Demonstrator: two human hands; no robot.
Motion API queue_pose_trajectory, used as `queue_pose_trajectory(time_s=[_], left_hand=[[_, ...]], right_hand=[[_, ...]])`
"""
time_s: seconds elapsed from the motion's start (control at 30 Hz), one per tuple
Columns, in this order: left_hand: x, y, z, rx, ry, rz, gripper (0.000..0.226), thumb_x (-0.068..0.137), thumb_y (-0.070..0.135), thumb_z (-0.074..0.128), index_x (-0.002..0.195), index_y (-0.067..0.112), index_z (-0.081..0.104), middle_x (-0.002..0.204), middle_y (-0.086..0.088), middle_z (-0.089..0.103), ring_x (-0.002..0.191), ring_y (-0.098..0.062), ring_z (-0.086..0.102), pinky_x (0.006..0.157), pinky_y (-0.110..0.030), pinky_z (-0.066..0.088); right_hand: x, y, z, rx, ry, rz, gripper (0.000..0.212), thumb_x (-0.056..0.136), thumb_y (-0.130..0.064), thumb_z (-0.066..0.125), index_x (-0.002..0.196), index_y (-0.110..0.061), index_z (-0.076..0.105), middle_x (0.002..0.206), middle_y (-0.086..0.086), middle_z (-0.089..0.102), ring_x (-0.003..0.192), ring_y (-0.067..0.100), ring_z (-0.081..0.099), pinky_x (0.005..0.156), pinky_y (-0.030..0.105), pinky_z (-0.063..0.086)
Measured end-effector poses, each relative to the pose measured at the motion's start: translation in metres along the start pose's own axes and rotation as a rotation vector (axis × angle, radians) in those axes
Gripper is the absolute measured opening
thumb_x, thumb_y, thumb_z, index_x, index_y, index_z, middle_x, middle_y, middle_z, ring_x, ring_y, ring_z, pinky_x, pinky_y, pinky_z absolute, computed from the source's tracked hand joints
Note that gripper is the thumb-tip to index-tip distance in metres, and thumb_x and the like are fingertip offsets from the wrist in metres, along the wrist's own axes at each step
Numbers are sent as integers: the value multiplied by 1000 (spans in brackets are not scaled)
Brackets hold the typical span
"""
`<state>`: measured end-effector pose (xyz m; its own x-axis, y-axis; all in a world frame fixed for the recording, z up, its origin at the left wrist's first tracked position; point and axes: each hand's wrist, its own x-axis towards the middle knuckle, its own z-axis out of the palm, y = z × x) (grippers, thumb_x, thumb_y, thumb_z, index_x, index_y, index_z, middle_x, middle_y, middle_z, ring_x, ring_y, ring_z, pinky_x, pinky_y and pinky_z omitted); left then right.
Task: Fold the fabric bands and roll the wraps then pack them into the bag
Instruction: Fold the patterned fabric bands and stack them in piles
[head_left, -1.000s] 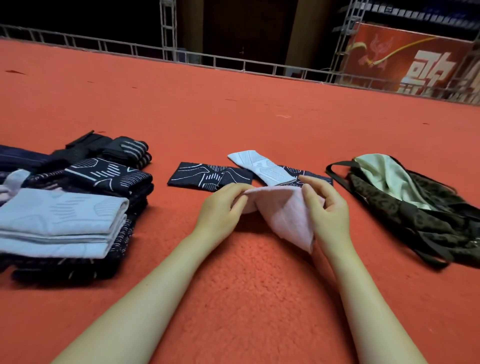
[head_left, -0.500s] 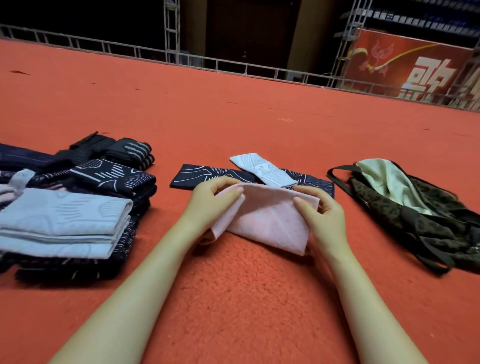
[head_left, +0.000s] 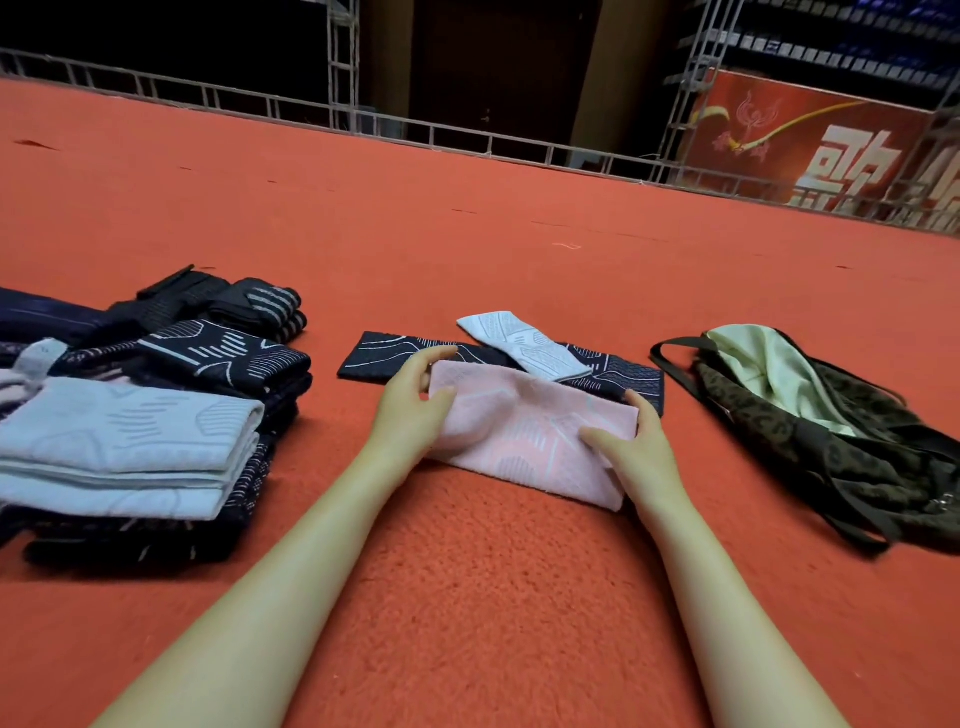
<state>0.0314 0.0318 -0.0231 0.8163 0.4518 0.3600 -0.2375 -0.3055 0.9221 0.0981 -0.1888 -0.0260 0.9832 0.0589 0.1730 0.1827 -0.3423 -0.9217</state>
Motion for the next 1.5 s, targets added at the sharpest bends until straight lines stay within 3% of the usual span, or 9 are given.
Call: queue_pose_trajectory(time_s=[0.27, 0.4, 0.47, 0.67, 0.8, 0.9, 1.03, 1.27, 1.5], left_hand=[[10, -12, -5, -127, 167, -162, 45, 86, -3, 44, 122, 22, 55, 107, -1, 61, 84, -7, 56, 69, -11, 44], [10, -22, -4, 179, 122, -202, 41, 86, 10, 53, 125, 22, 53, 117, -5, 53, 108, -27, 56, 94, -36, 45], [5, -23, 1, 464, 91, -85, 40, 86, 13, 55, 126, 20, 55, 126, -9, 49, 121, -28, 45, 101, -32, 33], [-14, -16, 24, 616, -176, 205, 37, 89, 21, 50, 125, 19, 57, 128, -3, 52, 123, -23, 42, 105, -35, 32], [-21, -22, 31, 885, -400, 146, 41, 94, 32, 44, 135, 30, 46, 143, 4, 39, 134, -17, 29, 108, -32, 22], [-19, -23, 30, 888, -396, 117, 40, 94, 31, 44, 134, 30, 47, 140, 4, 41, 132, -18, 31, 106, -31, 22], [-17, -19, 30, 860, -363, 127, 40, 94, 25, 43, 134, 28, 46, 137, 3, 45, 129, -20, 34, 104, -32, 24], [-19, -14, 33, 808, -313, 156, 41, 96, 27, 42, 137, 26, 42, 137, 3, 46, 127, -19, 39, 102, -33, 29], [-24, -12, 35, 802, -414, 220, 50, 96, 41, 41, 144, 26, 34, 151, 8, 31, 138, -11, 25, 112, -33, 21]], right_hand=[[3, 3, 0, 132, 11, 1, 39, 80, 3, 64, 117, -9, 60, 100, 7, 66, 74, 6, 58, 57, 6, 45], [12, 11, -4, 84, 144, 57, 41, 79, -1, 65, 120, -6, 61, 88, 5, 65, 75, 15, 56, 67, 23, 44], [14, 12, -5, 41, 170, 77, 42, 78, -1, 64, 120, -8, 62, 80, 1, 61, 74, 15, 55, 69, 26, 43], [5, 8, 1, -17, 171, -65, 38, 77, 3, 59, 112, -10, 68, 100, 0, 67, 90, 11, 59, 76, 19, 42], [-6, -4, 10, 42, 109, -204, 34, 81, 0, 61, 109, -18, 67, 99, -9, 66, 84, -5, 58, 70, 1, 40], [-17, -7, 26, -43, -72, -296, 27, 83, -10, 65, 105, -26, 66, 97, -17, 66, 84, -13, 58, 75, 3, 41], [-20, -4, 40, -221, -254, -332, 15, 91, -19, 58, 94, -18, 72, 91, -5, 72, 90, 11, 65, 81, 25, 48], [-14, 7, 35, -558, -280, -396, 40, 84, -16, 64, 123, -16, 61, 137, 3, 44, 131, 18, 30, 109, 25, 21], [-13, 5, 31, -509, -363, -324, 44, 87, -14, 61, 130, -13, 55, 145, 6, 37, 136, 16, 25, 101, 12, 13]])
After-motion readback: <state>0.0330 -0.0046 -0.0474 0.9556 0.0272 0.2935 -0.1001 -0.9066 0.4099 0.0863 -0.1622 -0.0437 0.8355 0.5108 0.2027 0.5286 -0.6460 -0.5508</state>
